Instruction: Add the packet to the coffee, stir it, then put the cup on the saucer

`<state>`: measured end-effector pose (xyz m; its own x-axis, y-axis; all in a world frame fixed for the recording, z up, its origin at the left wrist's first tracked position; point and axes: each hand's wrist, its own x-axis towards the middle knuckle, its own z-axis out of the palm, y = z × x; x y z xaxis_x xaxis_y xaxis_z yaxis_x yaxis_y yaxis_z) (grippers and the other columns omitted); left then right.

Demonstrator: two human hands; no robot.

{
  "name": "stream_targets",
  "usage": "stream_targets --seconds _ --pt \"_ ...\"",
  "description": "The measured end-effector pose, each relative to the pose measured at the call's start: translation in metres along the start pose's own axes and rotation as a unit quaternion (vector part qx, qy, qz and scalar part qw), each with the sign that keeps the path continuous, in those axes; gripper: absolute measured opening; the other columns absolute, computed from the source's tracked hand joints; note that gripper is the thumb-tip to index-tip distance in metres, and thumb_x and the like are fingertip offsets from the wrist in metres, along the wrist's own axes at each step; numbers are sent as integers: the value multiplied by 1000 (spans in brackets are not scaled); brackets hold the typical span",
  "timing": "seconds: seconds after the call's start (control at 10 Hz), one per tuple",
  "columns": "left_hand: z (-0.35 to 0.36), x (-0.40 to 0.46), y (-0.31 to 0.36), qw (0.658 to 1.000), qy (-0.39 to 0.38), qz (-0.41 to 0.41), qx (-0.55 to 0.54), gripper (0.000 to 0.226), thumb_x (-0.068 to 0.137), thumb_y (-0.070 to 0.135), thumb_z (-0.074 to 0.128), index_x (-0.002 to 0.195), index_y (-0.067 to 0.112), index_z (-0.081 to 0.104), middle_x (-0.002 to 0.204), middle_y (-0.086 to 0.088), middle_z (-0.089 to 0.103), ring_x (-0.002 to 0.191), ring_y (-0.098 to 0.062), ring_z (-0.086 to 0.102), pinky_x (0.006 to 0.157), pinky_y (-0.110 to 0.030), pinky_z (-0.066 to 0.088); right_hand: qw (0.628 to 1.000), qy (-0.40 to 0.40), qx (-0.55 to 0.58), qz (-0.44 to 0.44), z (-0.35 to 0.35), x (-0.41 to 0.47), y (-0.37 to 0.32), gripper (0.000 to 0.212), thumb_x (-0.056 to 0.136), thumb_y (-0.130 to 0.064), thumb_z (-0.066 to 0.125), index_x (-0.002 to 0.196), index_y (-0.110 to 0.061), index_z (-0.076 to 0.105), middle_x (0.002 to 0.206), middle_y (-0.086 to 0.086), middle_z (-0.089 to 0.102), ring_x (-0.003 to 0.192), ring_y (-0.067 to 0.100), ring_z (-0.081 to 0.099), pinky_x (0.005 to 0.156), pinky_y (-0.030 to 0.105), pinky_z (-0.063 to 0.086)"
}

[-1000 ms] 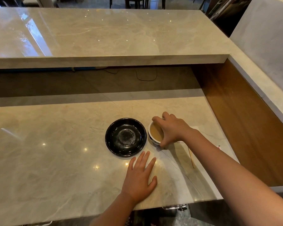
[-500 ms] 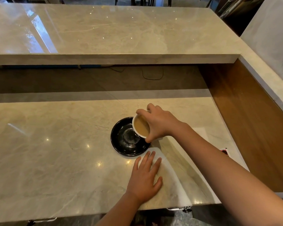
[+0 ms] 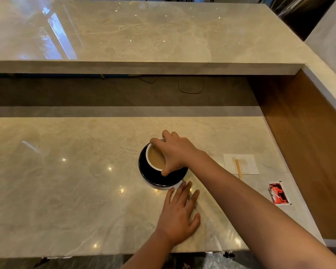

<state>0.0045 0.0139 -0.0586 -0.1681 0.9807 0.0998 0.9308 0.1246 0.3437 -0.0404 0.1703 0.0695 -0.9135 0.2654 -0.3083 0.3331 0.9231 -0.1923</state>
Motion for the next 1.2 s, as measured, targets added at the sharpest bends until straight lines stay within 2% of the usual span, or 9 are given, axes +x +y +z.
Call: stream_targets --seconds 0.5,0.8,1.0,1.2 --pt "2 -1 0 1000 0 1 -7 59 88 43 43 140 18 38 147 -12 35 139 -21 12 107 -47 9 1000 -22 -8 12 -2 -2 -6 96 57 -44 79 135 -27 25 132 14 33 115 33 37 83 44 45" --pt "1 0 0 1000 -3 2 1 58 87 44 44 138 17 41 145 -13 37 139 -22 15 108 -47 9 999 -36 -7 25 0 -4 -6 102 61 -42 77 141 -29 15 140 13 26 122 34 32 85 43 43" --pt "2 0 -1 1000 -21 -6 8 57 89 46 41 139 19 40 148 -11 33 139 -22 13 106 -48 9 999 -29 8 34 0 -10 -4 105 61 -45 77 142 -30 12 143 13 26 125 34 31 94 48 38" --pt "-1 2 2 1000 -5 -11 -10 58 88 46 42 140 21 39 149 -10 31 138 -22 16 108 -45 9 998 -2 17 60 -9 -34 0 95 65 -50 72 140 -28 19 143 13 31 127 33 31 96 47 36"
